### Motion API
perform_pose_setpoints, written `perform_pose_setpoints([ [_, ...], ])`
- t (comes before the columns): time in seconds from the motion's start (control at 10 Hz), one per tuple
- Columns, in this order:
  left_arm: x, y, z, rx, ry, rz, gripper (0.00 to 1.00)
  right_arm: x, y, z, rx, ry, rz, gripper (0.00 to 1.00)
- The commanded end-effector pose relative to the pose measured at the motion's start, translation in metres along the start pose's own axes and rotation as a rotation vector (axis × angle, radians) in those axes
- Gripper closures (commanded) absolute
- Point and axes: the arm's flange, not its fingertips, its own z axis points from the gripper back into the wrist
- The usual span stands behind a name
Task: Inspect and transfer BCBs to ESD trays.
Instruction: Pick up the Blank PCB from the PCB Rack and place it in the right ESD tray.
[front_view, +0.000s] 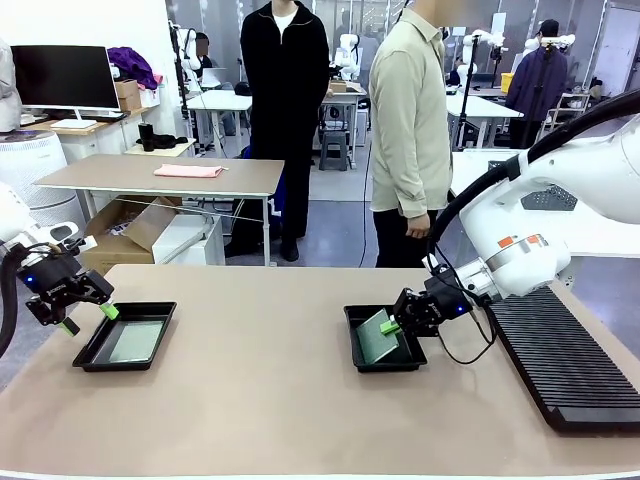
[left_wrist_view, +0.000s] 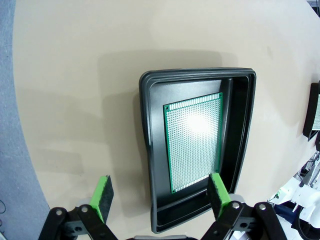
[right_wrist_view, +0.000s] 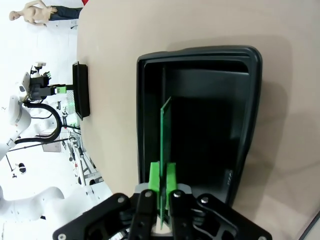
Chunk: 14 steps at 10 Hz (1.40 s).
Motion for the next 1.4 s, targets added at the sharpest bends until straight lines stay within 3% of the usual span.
perform_pose_setpoints([
  [0.0,0.000,0.001,0.001,0.000,-0.005,-0.004,0.00,0.001,0.006,0.001,-0.046,0.001,-0.018,0.87],
  [1.3,0.000,0.001,0.001,0.000,-0.005,-0.004,0.00,0.003,0.058,0.010,-0.306,0.068,-0.060,0.59],
])
